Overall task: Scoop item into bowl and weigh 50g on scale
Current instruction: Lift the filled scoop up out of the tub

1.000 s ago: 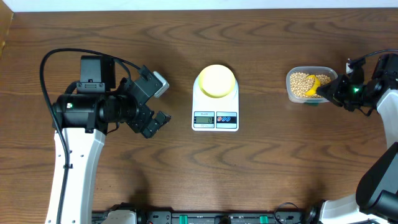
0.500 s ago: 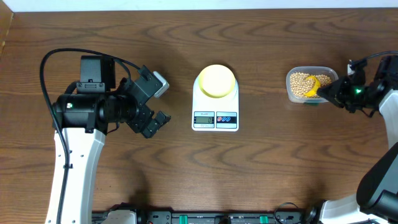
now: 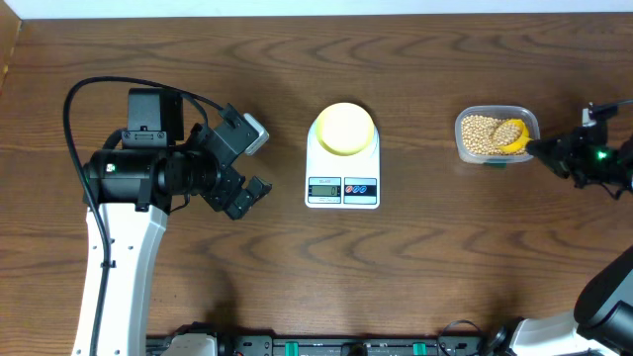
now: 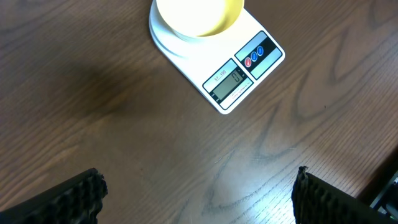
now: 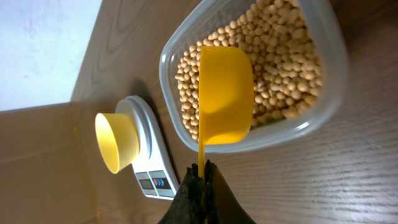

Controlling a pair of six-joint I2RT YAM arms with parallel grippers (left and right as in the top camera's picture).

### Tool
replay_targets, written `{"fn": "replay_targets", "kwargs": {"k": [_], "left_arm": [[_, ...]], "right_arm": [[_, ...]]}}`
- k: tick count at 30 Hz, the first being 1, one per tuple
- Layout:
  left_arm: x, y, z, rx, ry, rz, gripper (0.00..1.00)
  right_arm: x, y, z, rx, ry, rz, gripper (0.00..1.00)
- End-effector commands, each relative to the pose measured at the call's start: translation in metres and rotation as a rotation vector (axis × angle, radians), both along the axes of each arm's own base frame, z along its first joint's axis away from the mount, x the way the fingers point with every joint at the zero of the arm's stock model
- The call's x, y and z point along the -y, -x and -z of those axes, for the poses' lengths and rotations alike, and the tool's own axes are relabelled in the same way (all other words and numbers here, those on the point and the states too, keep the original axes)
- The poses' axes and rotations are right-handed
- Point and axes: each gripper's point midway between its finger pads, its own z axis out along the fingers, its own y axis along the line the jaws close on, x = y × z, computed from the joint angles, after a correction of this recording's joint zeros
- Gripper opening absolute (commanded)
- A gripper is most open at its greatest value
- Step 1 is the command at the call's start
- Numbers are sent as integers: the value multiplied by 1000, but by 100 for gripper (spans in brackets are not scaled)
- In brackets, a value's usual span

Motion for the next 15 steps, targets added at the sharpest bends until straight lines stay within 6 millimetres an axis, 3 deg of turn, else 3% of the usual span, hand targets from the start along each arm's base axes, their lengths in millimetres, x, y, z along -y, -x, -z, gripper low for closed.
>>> {"fn": "replay_targets", "kwargs": {"k": [1, 7, 15], "left_arm": [[1, 1, 0, -3, 8, 6, 98], [1, 1, 0, -3, 8, 6, 98], [1, 1, 0, -3, 8, 6, 98]], "right_arm": [[1, 4, -8, 62, -61, -25, 1], [11, 10, -15, 94, -102, -5, 1], [8, 16, -30, 162, -186, -23, 1]]}}
